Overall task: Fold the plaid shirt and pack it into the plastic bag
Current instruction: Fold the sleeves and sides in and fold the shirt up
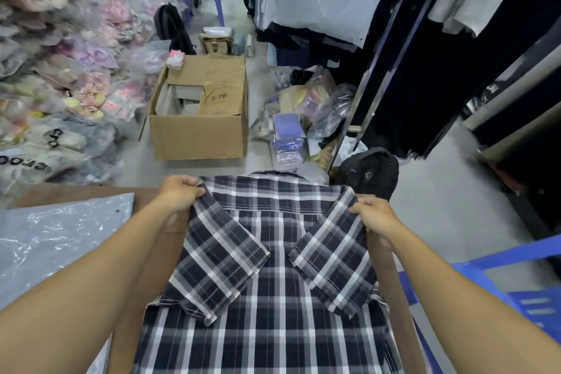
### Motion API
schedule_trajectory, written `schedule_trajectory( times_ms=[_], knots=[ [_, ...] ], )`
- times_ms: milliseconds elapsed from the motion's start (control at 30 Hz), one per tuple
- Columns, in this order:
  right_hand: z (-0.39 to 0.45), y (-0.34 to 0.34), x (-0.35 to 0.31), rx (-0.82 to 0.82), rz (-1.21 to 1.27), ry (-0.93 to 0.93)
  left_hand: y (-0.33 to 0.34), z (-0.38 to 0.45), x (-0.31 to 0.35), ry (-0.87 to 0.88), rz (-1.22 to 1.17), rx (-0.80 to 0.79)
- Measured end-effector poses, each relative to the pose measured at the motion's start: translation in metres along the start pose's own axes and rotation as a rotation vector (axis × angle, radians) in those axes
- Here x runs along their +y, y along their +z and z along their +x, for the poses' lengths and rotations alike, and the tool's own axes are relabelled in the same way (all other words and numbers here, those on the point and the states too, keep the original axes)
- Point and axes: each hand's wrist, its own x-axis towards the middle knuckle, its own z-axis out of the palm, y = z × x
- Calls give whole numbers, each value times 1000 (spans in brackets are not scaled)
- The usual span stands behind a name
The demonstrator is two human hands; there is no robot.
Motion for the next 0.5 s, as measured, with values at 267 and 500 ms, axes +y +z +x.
schedule_trajectory(
  times_ms=[267, 500],
  knots=[
    [10, 5, -103, 117, 108, -198, -58, 7, 93, 253, -131, 165],
    [-14, -4, -188, 149, 357, -349, -99, -5, 160, 518, -95, 373]
  ],
)
